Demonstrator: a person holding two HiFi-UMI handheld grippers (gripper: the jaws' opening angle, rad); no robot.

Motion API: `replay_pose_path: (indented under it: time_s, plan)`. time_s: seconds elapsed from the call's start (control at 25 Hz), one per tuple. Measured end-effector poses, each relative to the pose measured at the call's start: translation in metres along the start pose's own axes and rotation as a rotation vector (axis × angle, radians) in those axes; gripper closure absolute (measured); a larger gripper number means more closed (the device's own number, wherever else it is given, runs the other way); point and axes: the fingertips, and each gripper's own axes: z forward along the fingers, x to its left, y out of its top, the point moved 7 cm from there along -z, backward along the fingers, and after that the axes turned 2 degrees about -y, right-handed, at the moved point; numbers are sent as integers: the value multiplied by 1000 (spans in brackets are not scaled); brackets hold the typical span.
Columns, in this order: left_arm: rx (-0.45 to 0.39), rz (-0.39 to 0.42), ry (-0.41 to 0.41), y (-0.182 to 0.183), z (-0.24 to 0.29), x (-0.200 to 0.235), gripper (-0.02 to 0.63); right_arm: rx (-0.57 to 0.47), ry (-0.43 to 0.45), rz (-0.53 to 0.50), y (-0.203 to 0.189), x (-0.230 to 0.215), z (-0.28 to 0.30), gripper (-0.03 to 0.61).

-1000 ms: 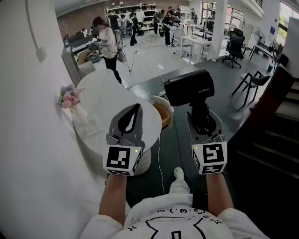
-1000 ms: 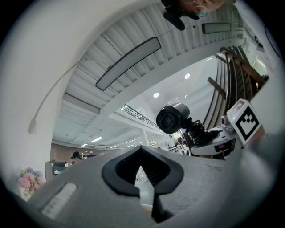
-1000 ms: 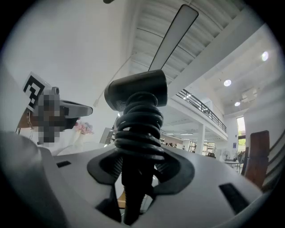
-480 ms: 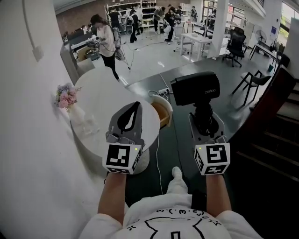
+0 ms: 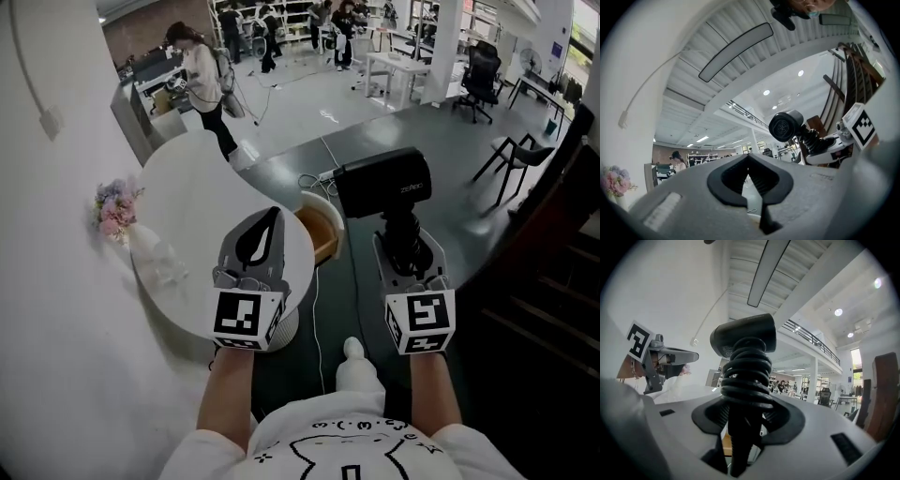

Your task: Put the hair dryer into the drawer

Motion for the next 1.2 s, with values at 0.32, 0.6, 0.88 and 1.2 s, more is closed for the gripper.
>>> replay_pose_path:
  time_s: [0.32,0.6,0.88,1.2]
  plan:
    - [94,-21,26,-53,91,9,600,77,44,69,-49,-48,88,383]
    - [135,-34,84,-88,168,29,601,122,112,93,-75,-88,178,383]
    - [145,-53,197,-104,218,40,601,129,211,66,-85,-123,245,383]
    - [217,-70,271,-128,228,52,600,186,285,105,-113,-121,284,383]
